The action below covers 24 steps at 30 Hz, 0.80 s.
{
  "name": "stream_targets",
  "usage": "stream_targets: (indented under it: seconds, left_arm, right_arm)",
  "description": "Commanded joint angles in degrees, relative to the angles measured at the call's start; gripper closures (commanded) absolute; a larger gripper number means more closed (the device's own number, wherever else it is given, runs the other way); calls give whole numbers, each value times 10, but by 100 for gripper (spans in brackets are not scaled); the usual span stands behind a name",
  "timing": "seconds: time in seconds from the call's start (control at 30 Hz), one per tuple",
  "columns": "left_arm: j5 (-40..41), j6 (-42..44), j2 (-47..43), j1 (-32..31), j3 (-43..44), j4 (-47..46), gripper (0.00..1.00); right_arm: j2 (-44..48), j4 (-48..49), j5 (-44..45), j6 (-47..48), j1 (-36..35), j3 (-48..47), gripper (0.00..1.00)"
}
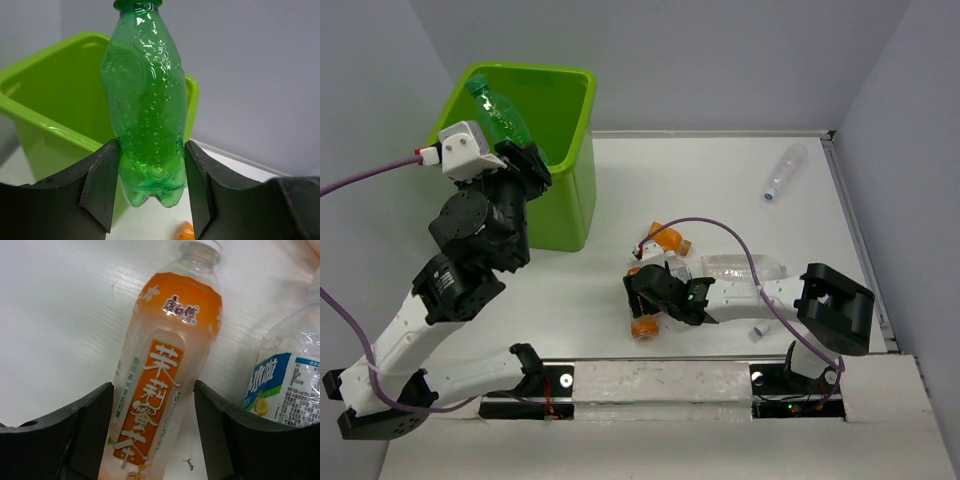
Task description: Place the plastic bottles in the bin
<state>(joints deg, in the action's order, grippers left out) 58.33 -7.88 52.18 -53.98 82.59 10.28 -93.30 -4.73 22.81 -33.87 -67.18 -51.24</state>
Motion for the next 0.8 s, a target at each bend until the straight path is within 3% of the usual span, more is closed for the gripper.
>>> stream_targets:
  seconds: [0.0,0.07,0.2,0.27,0.3,0.33,0.5,0.67,0.77]
  left_arm:
    - [87,122,52,41,27,-77,61]
    - [44,98,63,90,24,-61,59]
    - [-56,53,105,203,21,-38,57]
    - [-109,44,122,256,34,-32,52]
    - [-135,33,140,269,51,-22,42]
    - [-135,29,148,279,51,-18,42]
    - [-230,1,190,333,111,9,2]
    - [-305,-25,182,336,149,51,1]
    - [-368,-49,139,336,122,62,1]
  right_arm:
    - [1,-8,22,3,-4,-22,39]
    - [8,-9,17,11,-9,-26,52]
    - [12,-9,15,9,-9,-29,57]
    - [15,-8,14,7,-15,-29,69]
    - [25,-7,17,5,-20,-27,71]
    - [31,-5,17,5,-25,-27,71]
    - [78,5,9,26,-30,-27,73]
    - [160,6,9,82,-30,-39,73]
    - [210,13,10,134,-30,-67,77]
